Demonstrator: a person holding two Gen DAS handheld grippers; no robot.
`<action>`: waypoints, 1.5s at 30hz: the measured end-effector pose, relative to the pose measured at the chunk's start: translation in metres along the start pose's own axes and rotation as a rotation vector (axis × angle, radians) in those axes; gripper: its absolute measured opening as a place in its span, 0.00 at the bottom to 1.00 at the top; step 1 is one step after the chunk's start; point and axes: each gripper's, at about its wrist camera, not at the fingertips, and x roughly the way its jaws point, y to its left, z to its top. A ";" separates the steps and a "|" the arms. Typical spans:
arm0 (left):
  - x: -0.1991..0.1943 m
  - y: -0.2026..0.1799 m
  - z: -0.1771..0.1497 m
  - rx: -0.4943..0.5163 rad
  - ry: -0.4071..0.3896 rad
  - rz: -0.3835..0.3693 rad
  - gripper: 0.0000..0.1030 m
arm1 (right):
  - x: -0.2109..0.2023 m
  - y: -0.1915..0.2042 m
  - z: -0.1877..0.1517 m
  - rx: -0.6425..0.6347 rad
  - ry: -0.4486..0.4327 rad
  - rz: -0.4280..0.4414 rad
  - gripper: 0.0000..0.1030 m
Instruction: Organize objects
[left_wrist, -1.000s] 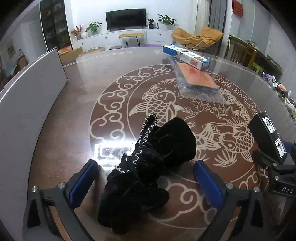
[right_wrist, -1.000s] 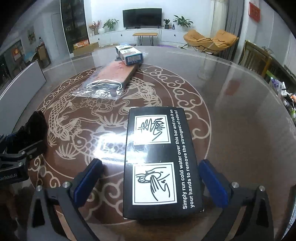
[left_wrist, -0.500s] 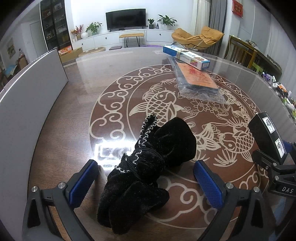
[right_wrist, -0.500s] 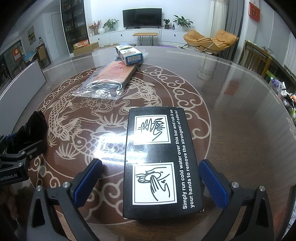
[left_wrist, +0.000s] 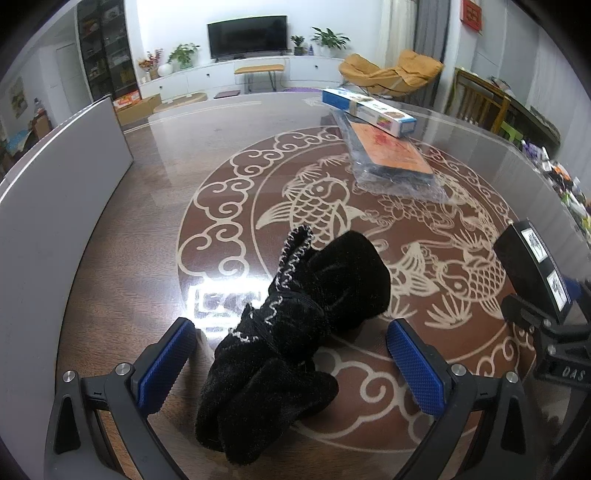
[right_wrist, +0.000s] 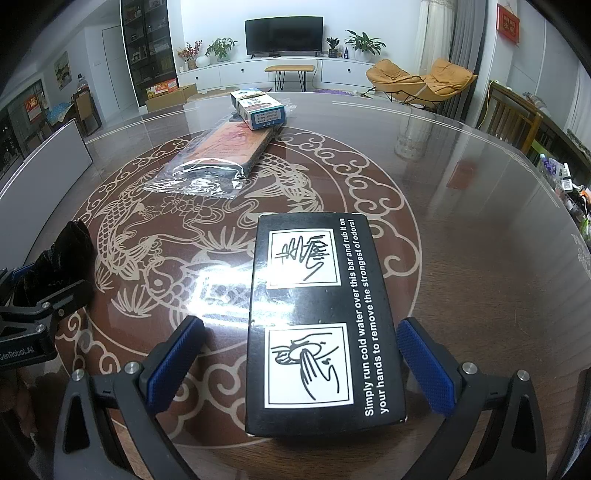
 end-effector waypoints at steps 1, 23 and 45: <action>0.000 0.000 -0.002 0.012 0.001 -0.009 1.00 | 0.000 0.000 0.000 0.000 0.000 0.000 1.00; 0.002 0.002 -0.006 0.076 -0.017 -0.051 1.00 | 0.001 0.000 0.000 0.000 0.000 0.000 1.00; 0.001 0.002 -0.008 0.071 -0.017 -0.055 1.00 | -0.001 -0.001 0.000 0.001 0.002 0.001 1.00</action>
